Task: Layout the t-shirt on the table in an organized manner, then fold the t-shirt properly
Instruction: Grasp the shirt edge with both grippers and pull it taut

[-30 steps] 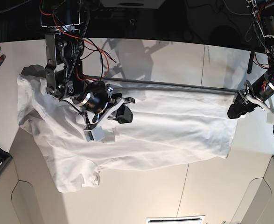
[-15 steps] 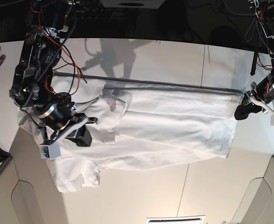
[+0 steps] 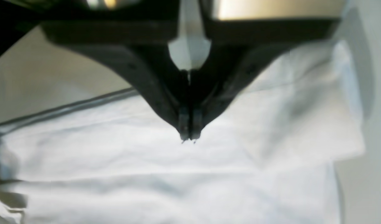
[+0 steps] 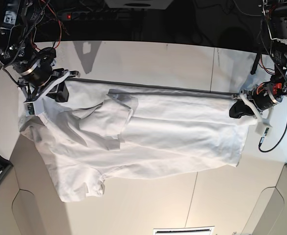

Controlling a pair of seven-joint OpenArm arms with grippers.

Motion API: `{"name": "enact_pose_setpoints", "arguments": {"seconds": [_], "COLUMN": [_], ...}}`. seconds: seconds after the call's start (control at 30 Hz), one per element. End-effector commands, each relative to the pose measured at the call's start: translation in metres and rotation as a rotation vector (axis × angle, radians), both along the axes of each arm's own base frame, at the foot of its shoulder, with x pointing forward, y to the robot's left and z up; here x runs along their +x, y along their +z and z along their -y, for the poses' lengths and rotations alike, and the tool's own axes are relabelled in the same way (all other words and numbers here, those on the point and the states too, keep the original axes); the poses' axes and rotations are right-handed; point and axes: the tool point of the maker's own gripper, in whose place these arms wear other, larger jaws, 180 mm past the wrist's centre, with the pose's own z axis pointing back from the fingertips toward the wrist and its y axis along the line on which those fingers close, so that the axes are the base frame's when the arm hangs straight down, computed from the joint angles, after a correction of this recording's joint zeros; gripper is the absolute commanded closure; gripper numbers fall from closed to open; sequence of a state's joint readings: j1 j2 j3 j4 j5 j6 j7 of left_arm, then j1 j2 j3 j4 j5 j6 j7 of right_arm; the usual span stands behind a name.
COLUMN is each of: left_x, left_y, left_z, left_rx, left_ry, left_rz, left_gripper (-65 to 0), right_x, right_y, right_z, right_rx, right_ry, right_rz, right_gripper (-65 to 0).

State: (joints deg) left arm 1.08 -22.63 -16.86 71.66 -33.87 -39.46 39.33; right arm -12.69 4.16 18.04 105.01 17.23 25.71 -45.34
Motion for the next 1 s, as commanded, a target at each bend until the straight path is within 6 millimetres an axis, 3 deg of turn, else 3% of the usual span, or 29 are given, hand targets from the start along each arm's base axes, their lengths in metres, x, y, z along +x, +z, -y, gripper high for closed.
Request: {"name": "enact_pose_setpoints", "arguments": {"seconds": [0.0, 0.13, 0.27, 0.63, 0.8, 0.97], "left_x": [0.013, 0.008, 0.006, -0.012, -0.021, -0.033], "left_y": [0.013, -0.004, -0.012, -0.040, -0.047, -0.055], "left_z": [-0.008, -0.015, -0.019, -0.028, -0.031, -0.037], "left_rx": [0.028, 0.132, 0.172, 0.191, 0.192, 0.213], "left_ry": [0.013, 0.029, 0.066, 0.080, 0.086, 0.096], "left_rz": [0.050, -0.015, -0.041, -0.134, -0.160, -0.222], "left_gripper": [0.0, 0.0, 0.0, 0.0, 0.0, 0.0], "right_x": [0.012, 0.020, 0.030, 0.028, 0.026, 0.023], "right_y": [0.014, 0.018, 0.009, -0.073, -0.074, -0.075], "right_z": [0.004, 0.016, 0.032, 0.081, 0.103, 0.106], "right_rx": [-0.013, -0.067, -0.126, -0.136, -0.175, -0.179], "right_ry": [-0.001, -0.004, -0.019, -0.098, -0.106, -0.102], "right_rz": [0.070, 0.100, 0.081, -0.141, -0.162, -0.178], "right_gripper": [0.0, 0.0, 0.0, 0.0, 0.0, 0.0]}}
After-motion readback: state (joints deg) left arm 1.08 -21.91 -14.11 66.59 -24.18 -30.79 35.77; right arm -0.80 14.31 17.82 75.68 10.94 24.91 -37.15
